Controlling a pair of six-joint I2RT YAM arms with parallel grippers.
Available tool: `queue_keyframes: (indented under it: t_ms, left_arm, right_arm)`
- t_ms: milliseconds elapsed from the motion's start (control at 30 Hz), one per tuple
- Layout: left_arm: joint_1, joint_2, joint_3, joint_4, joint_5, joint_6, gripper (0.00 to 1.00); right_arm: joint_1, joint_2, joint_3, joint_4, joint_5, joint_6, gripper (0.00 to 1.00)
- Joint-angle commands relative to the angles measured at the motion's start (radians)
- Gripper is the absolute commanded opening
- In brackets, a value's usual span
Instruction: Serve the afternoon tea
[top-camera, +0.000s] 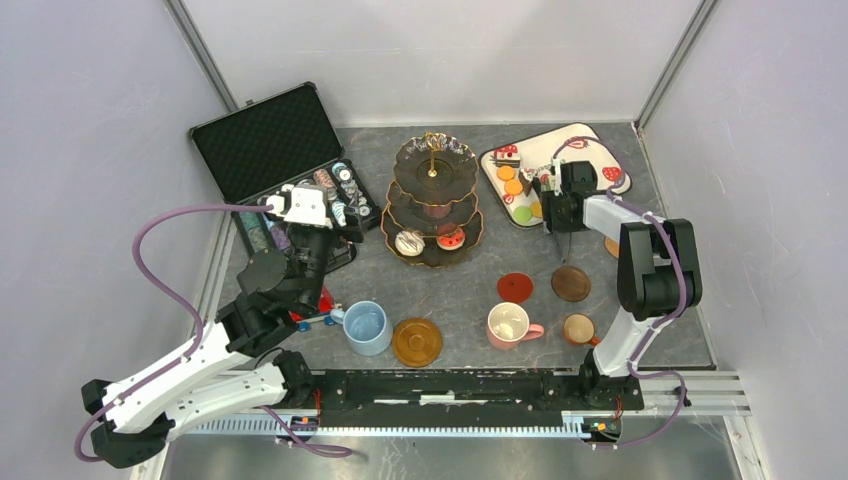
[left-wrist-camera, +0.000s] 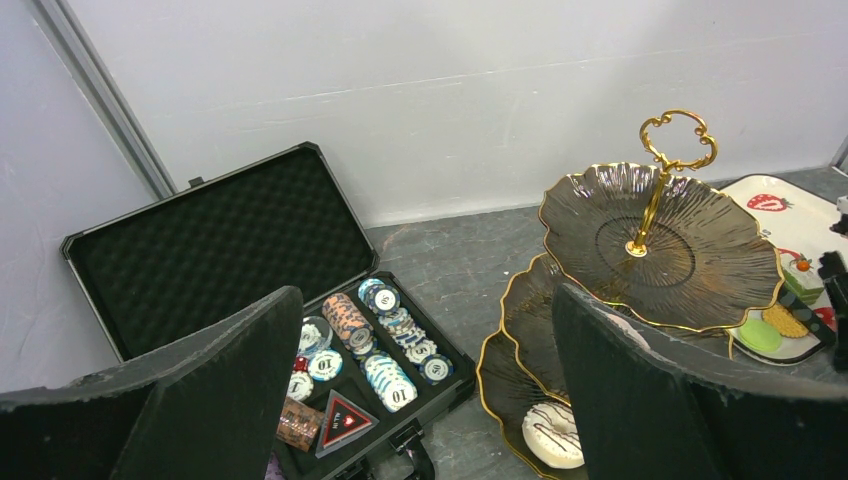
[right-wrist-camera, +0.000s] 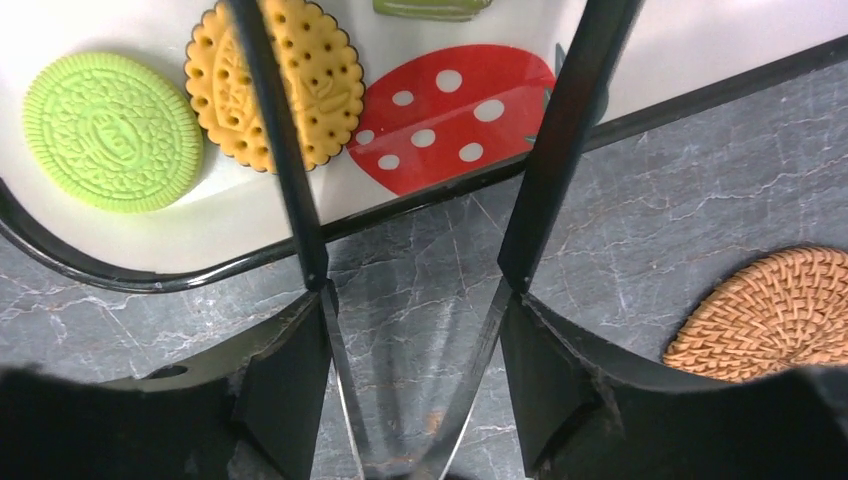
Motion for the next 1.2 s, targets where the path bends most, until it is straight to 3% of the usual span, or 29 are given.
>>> queue_keyframes:
  t_ms: [0, 267, 567, 733, 900, 1167]
  left_arm:
    - [0.005, -0.005, 0.021, -0.001, 0.011, -0.051, 1.00]
    - [0.005, -0.007, 0.021, -0.001, 0.011, -0.051, 1.00]
    - [0.005, 0.000, 0.019, -0.001, 0.011, -0.052, 1.00]
    - [0.005, 0.001, 0.019, -0.001, 0.012, -0.052, 1.00]
    - [0.005, 0.002, 0.020, -0.001, 0.011, -0.052, 1.00]
    - [0.005, 0.002, 0.021, -0.002, 0.012, -0.054, 1.00]
  right_arm:
    - [0.002, -0.022, -0.047, 0.118, 0.004, -0.013, 0.67]
    - [0.002, -0.090, -0.120, 0.233, -0.015, -0.007, 0.80]
    - [0.001, -0.076, -0.109, 0.277, 0.024, 0.050, 0.81]
    - [0.002, -0.053, -0.102, 0.267, 0.030, 0.058, 0.71]
    - [0.002, -0.065, -0.113, 0.257, 0.041, 0.056, 0.55]
    - [0.002, -0.086, -0.007, 0.041, 0.051, 0.041, 0.35]
